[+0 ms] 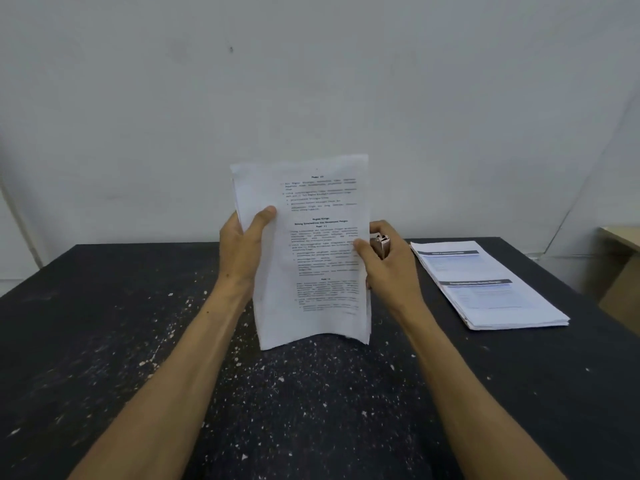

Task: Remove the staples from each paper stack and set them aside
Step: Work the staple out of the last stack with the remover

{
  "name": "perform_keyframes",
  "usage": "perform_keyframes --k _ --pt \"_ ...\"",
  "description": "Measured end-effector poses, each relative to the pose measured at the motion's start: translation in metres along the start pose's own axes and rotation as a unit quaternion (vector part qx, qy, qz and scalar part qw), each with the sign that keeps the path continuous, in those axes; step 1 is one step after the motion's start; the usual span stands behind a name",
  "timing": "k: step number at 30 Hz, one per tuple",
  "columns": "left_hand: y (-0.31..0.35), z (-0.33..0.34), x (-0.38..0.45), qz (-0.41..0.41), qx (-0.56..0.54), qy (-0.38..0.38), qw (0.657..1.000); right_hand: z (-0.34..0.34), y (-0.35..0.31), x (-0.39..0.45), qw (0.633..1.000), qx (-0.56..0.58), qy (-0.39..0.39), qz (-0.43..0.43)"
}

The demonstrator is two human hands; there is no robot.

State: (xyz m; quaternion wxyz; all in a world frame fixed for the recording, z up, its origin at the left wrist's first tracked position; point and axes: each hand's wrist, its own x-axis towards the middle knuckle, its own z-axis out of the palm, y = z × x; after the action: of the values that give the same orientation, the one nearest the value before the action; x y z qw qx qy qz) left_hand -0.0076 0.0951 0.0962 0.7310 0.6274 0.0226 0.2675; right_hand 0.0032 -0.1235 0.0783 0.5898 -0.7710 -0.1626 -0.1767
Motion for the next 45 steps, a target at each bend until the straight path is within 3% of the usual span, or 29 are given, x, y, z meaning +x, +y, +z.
perform_keyframes --k 5,12,22,26,29,32,34,36,40,45 --pt "0.005 0.005 -0.007 0.003 -0.009 0.005 1.000 0.005 0.007 -0.015 0.998 -0.026 0.054 -0.025" --pt "0.003 0.012 -0.018 0.046 0.005 0.007 0.999 0.003 0.005 -0.021 0.996 -0.082 0.030 -0.035" --pt "0.010 0.027 -0.011 0.151 0.130 0.059 0.978 -0.007 0.002 -0.021 0.997 -0.060 0.035 -0.014" --pt "0.048 0.032 0.009 0.230 0.249 0.046 0.940 -0.019 -0.007 -0.013 0.999 -0.005 0.026 0.030" --pt "0.074 0.033 0.023 0.236 0.359 -0.031 0.902 -0.036 -0.006 -0.007 0.988 0.064 0.124 0.073" --pt "0.072 0.031 0.028 0.138 0.498 -0.190 0.835 -0.052 -0.008 -0.003 0.955 0.145 0.228 0.122" --pt "0.053 0.032 0.021 0.091 0.546 -0.270 0.788 -0.054 -0.008 -0.001 0.936 0.224 0.234 0.136" --pt "0.027 0.031 0.006 0.073 0.540 -0.339 0.767 -0.050 -0.007 -0.004 0.928 0.255 0.227 0.151" --pt "-0.030 0.030 -0.020 0.026 0.520 -0.407 0.750 -0.039 0.008 -0.014 0.953 0.110 0.222 0.173" --pt "-0.072 0.029 -0.041 -0.005 0.514 -0.415 0.750 -0.024 0.029 -0.024 0.966 0.002 0.195 0.167"
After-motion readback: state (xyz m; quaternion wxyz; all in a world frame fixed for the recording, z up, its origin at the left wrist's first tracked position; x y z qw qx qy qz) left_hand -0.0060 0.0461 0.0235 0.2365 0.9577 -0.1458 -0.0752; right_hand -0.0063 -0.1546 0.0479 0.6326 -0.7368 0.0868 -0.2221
